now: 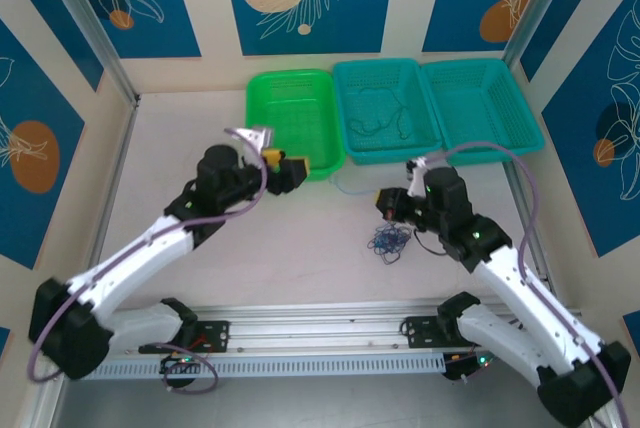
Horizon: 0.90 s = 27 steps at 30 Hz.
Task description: Untangle the cables
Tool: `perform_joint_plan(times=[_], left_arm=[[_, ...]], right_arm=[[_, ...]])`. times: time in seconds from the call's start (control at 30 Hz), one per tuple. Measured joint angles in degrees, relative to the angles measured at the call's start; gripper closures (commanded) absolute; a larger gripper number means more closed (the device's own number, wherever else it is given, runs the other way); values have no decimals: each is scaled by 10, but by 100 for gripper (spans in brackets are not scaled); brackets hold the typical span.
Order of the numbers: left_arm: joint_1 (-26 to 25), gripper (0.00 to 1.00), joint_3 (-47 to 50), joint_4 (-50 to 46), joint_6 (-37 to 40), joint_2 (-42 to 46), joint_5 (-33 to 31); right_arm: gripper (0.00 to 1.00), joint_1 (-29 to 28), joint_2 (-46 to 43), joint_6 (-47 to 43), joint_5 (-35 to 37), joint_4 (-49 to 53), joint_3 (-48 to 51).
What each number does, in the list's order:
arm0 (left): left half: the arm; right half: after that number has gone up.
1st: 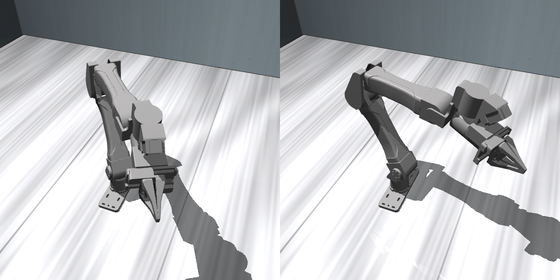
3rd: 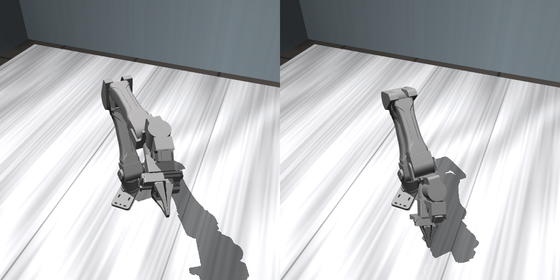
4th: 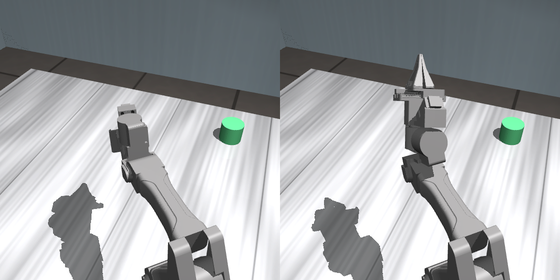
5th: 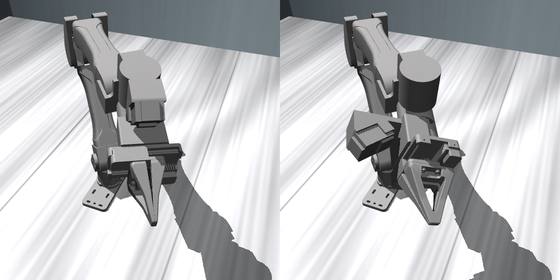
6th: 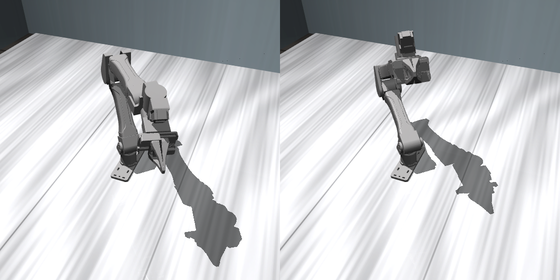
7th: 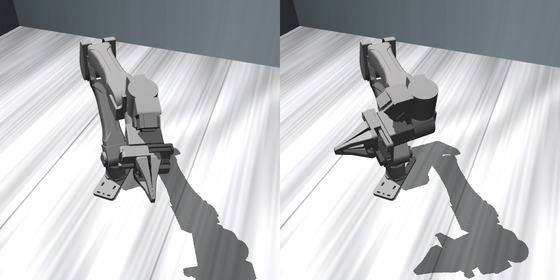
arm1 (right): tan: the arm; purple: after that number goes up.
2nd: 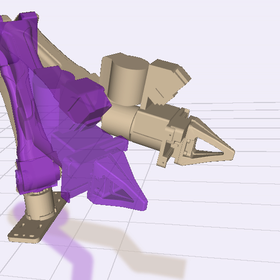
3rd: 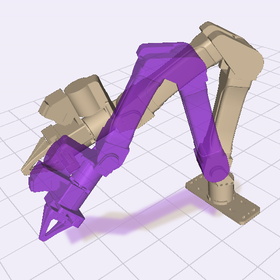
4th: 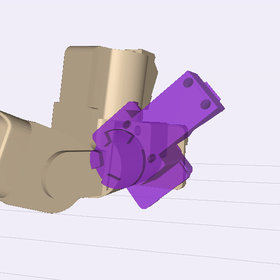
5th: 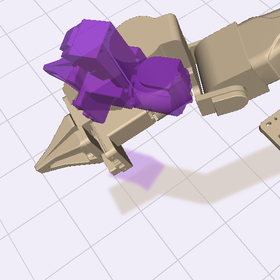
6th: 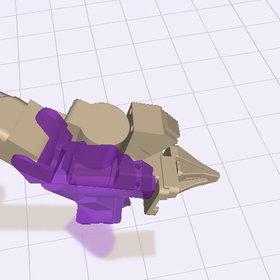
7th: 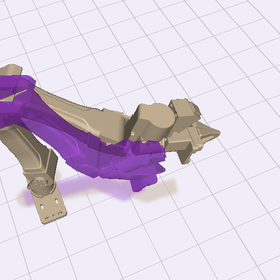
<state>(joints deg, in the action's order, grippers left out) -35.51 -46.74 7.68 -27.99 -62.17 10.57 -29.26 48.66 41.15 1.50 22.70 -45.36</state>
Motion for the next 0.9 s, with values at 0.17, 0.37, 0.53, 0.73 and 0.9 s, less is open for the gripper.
perform_joint_plan(times=[0.17,0.37,0.53,0.73,0.9], left_arm=[[-2,21,86,-85,-17,166,-36],[-2,21,106,-180,-19,254,-63],[-2,21,113,-214,-21,252,-67],[-2,20,117,-223,-30,226,-68],[-2,20,117,-222,-37,204,-66]], right_arm=[[100,-47,151,-25,12,-70,-137],[100,-43,369,-34,49,-114,-299],[93,-34,538,-38,76,-99,-443],[47,-13,659,-43,76,-35,-574],[45,0,664,-63,57,16,-607]])
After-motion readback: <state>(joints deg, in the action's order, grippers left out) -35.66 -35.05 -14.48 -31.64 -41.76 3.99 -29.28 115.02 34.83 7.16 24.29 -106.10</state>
